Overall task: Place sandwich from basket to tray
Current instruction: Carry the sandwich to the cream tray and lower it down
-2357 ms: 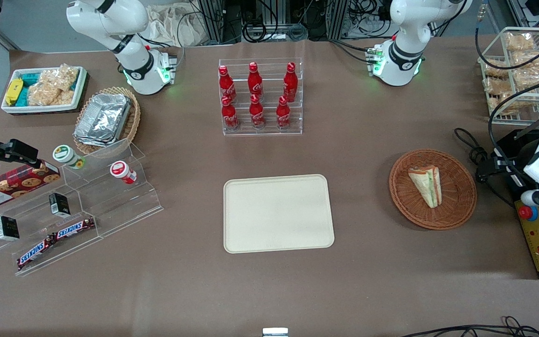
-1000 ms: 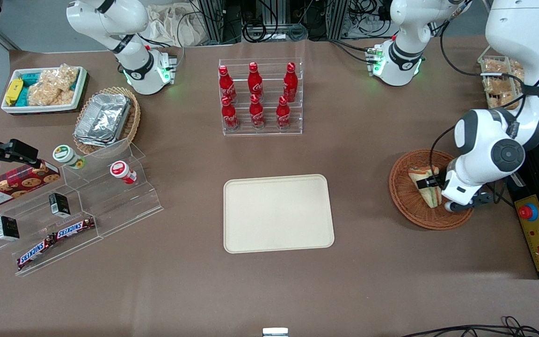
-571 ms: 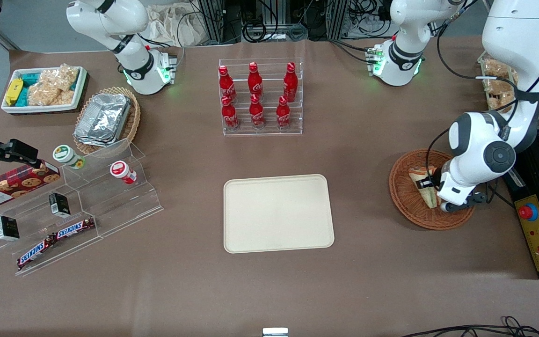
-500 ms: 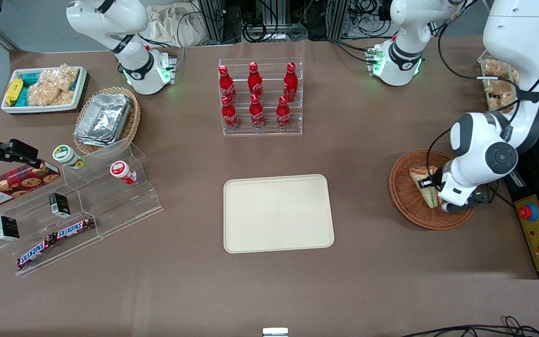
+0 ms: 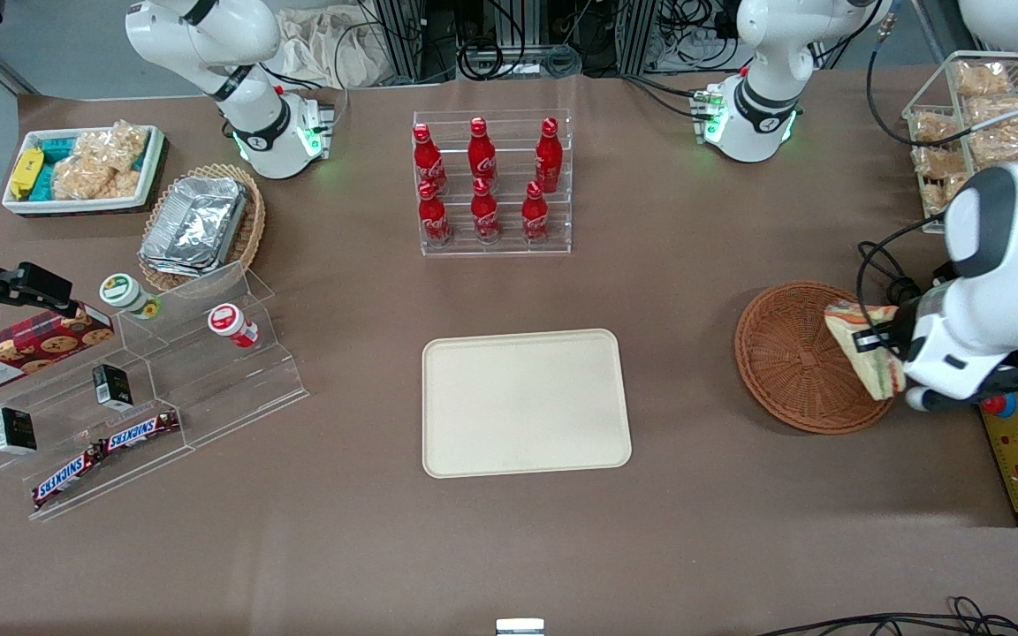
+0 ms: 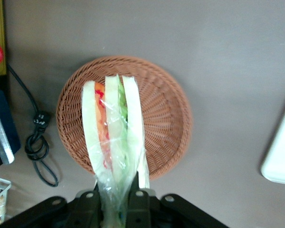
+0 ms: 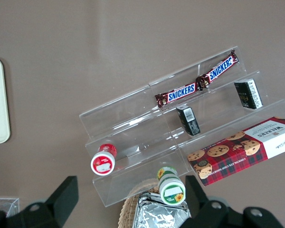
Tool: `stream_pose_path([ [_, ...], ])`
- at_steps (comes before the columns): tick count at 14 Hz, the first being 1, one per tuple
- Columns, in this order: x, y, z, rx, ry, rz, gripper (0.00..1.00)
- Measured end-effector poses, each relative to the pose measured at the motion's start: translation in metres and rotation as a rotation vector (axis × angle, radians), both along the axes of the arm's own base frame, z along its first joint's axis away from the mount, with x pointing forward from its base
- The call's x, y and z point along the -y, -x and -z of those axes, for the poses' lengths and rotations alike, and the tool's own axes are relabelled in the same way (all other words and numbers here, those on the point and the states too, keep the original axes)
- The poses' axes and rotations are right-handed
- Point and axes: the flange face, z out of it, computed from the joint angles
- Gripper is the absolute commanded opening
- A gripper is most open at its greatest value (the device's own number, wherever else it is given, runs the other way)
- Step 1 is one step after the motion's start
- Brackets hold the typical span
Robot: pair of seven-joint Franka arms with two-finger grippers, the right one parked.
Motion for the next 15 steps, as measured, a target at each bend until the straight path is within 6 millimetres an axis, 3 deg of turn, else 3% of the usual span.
stream_pose_path([
  [2, 0.018, -0.004, -0.049, 0.066, 0.038, 0.028, 0.00],
  [3, 0.030, -0.004, -0.058, 0.081, 0.050, 0.053, 0.00],
  [5, 0.075, -0.004, -0.045, 0.069, 0.068, 0.127, 0.00],
  [10, 0.240, -0.008, 0.061, 0.079, 0.136, 0.211, 0.00],
  [12, 0.283, -0.003, 0.100, 0.074, 0.159, 0.232, 0.00],
  [15, 0.319, 0.001, 0.156, 0.069, 0.191, 0.258, 0.03],
])
